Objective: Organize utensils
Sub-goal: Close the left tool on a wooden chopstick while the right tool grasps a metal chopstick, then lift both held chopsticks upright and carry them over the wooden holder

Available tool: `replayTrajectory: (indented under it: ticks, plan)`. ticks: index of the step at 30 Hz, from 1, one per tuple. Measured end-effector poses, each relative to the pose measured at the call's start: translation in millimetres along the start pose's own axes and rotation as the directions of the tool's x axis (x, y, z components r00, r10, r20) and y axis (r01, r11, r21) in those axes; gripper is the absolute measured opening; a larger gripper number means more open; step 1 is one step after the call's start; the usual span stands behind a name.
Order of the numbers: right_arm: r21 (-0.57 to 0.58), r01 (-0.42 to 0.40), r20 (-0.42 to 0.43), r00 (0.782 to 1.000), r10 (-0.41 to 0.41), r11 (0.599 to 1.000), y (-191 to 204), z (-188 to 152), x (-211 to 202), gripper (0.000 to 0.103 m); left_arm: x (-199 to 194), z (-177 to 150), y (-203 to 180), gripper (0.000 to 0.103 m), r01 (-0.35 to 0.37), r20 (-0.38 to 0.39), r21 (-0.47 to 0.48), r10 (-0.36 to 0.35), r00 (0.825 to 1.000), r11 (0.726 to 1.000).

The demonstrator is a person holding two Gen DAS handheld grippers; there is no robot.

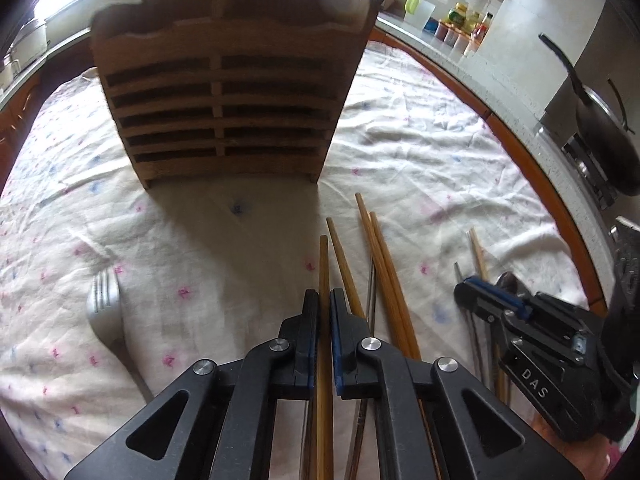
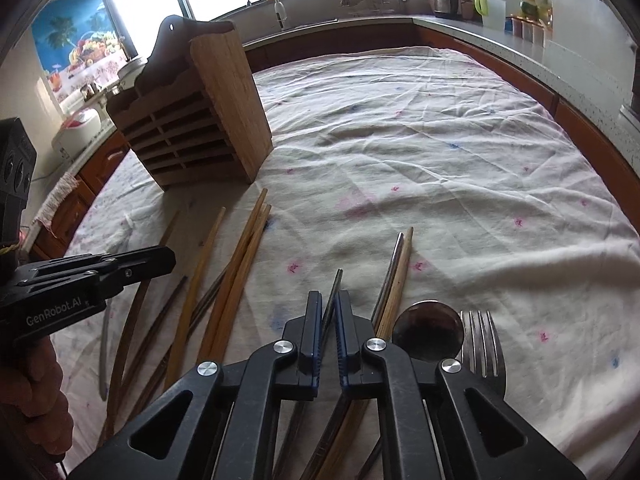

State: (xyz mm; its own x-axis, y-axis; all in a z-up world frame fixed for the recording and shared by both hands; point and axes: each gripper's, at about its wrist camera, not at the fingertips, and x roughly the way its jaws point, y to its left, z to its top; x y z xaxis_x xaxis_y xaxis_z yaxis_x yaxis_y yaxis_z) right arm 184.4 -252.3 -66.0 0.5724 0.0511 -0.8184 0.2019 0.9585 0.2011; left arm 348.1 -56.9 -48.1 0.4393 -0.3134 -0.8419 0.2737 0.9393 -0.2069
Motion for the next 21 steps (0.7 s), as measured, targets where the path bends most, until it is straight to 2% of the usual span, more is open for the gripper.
replayTrajectory:
  ticks: [9,21]
  plan:
    - [0.000,-0.063,0.070,0.996,0.063,0.998,9.5,4.9,-36.8,0.005,-54.1,-13.5,3.2,0.004,0.028,0.082,-0.013,-0.027,0.996,1.000]
    - [-0.019,-0.129,0.143,0.981,0.131,0.991,23.8,2.8,-77.8,0.004,-135.1,-50.4,16.7,0.004,0.064,0.188,-0.040,-0.056,0.981,0.997]
